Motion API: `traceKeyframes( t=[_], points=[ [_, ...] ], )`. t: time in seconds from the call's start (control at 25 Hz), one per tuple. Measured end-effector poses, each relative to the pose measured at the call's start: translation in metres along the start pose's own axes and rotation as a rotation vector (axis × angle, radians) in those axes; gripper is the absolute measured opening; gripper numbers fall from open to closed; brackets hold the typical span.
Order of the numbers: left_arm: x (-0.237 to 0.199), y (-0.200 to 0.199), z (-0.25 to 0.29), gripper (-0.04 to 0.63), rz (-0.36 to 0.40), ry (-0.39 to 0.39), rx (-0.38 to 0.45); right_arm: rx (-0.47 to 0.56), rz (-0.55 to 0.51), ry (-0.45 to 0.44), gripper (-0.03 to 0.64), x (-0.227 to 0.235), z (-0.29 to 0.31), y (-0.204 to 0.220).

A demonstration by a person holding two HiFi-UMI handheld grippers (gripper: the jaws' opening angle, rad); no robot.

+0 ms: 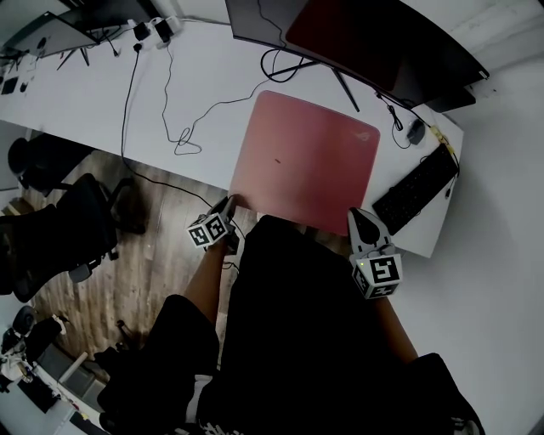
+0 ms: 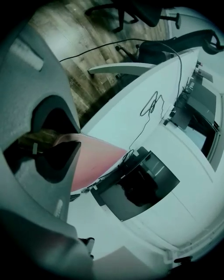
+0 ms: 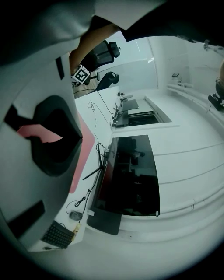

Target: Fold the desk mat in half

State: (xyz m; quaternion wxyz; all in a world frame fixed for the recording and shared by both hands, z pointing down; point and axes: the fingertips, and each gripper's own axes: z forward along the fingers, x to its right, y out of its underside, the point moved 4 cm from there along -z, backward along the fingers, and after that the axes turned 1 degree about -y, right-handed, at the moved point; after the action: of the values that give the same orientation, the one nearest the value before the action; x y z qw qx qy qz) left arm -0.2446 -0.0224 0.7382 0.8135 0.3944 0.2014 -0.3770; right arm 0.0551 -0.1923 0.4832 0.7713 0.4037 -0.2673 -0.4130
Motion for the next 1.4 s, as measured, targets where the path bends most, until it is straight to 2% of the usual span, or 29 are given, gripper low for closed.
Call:
traceKeyframes(
  t=[0.24, 0.48, 0.76, 1.12, 1.32, 1.4],
  points=[
    [0.017, -0.007, -0.013, 0.034, 0.088, -0.013, -0.02, 0.026, 0.019, 0.021, 0.0, -0.001, -0.004, 0.0],
    [0.049, -0.014, -0.018, 0.032, 0.197, 0.011, -0.051, 0.055, 0.049, 0.058, 0.0, 0.008, -0.014, 0.002],
    [0.083, -0.018, -0.02, 0.031, 0.332, 0.001, -0.092, 0.081, 0.099, 0.1, 0.0, 0.021, -0.028, 0.01],
    [0.155, -0.014, -0.016, 0.031, 0.445, 0.115, -0.121, 0.11, 0.16, 0.133, 0.0, 0.031, -0.046, 0.027],
    [0.192, -0.008, -0.01, 0.031, 0.497, 0.128, -0.142, 0.125, 0.191, 0.159, 0.0, 0.039, -0.062, 0.04],
    [0.208, -0.001, -0.006, 0.031, 0.516, 0.159, -0.164, 0.129, 0.212, 0.176, 0.0, 0.044, -0.068, 0.046]
  ],
)
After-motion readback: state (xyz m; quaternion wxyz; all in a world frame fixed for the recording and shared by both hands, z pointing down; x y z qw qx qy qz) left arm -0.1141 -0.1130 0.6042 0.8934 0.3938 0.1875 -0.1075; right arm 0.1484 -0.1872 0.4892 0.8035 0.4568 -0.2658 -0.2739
